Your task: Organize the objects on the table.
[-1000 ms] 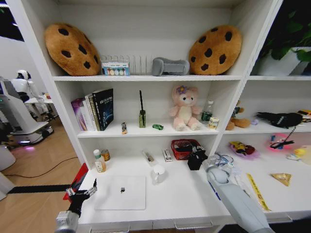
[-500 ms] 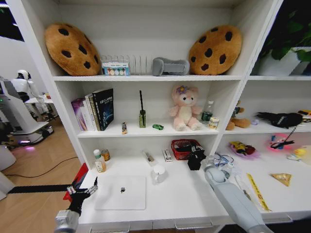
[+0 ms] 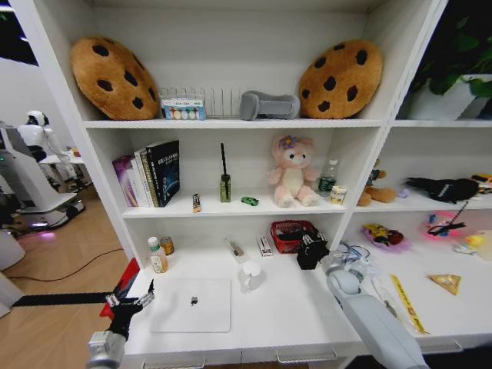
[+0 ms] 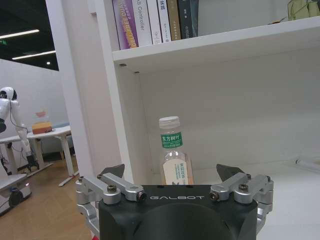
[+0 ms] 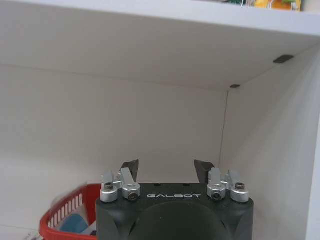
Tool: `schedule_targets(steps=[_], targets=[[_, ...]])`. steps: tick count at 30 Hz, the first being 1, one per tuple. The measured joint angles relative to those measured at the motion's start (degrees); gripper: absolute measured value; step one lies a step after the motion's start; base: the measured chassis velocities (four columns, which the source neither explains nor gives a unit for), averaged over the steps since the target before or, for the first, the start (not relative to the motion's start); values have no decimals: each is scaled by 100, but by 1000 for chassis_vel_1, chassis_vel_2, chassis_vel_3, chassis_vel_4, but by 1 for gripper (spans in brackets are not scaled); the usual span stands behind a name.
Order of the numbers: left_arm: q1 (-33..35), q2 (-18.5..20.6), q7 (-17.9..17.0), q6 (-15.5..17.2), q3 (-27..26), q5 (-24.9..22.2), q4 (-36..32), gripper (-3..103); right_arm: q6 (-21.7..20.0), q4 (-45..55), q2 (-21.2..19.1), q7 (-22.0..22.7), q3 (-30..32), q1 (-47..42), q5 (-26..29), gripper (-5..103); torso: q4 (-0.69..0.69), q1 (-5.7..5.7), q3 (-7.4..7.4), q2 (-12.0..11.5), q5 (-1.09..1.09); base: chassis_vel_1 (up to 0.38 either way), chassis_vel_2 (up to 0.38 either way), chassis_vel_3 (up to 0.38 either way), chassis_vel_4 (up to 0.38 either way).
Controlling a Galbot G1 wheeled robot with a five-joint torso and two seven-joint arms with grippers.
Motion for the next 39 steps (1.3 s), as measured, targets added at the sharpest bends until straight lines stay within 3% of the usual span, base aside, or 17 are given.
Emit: schedule_targets(steps=[2, 3, 7, 8, 19, 25, 27, 30, 32, 38, 39], targets=[[17, -8, 0, -11, -5, 6, 5, 100, -7, 237, -77, -143, 10, -144, 188, 71, 1, 0, 0, 0, 0, 0, 0, 0, 0], [7, -12, -2, -12, -7, 6, 8, 100, -90, 495, -146, -218, 56, -330, 399, 82, 1, 0, 0, 0, 0, 0, 0, 0, 0], [-6, -13, -29, -7, -8, -50, -10, 100, -229, 795, -210, -123, 142, -574, 511, 88, -1, 0, 0, 0, -1, 0, 0, 0, 0], [-28, -13, -47, -2, -9, -87, -34, 100, -356, 1081, -267, -13, 248, -823, 500, 97, -1, 0, 0, 0, 1, 0, 0, 0, 0], [-50, -53, -48, -10, -10, -64, -34, 100, -555, 1931, -397, 287, 540, -1485, 428, 100, -1, -1, 0, 0, 0, 0, 0, 0, 0], [88, -202, -29, -83, -16, 105, -82, 100, -805, 2968, -408, 473, 899, -2453, 278, 100, 4, 0, -1, 1, 0, 0, 0, 0, 0], [14, -203, -29, -91, -57, 98, -93, 100, -1062, 3454, -233, 559, 1403, -3380, 129, 100, -3, -1, -1, 1, 0, 0, 0, 0, 0], [1, -202, -29, -103, -68, 92, -92, 100, -1123, 3550, -144, 598, 1600, -3678, 75, 100, -2, 0, -1, 1, 0, 0, 0, 0, 0], [80, -218, 16, -164, -57, 140, -86, 100, -1218, 3720, 0, 692, 2081, -4405, 58, 100, 1, -1, -1, 1, -1, 0, 0, 0, 0], [56, -267, 54, -208, -43, 209, -63, 100, -1429, 3740, 78, 701, 2369, -4765, 154, 100, -2, -1, -1, 1, 0, 0, 0, 0, 0], [42, -269, 57, -208, -41, 209, -71, 100, -1684, 3736, 67, 724, 2428, -4793, 341, 100, -1, -1, -1, 1, 0, 0, 0, 0, 0]])
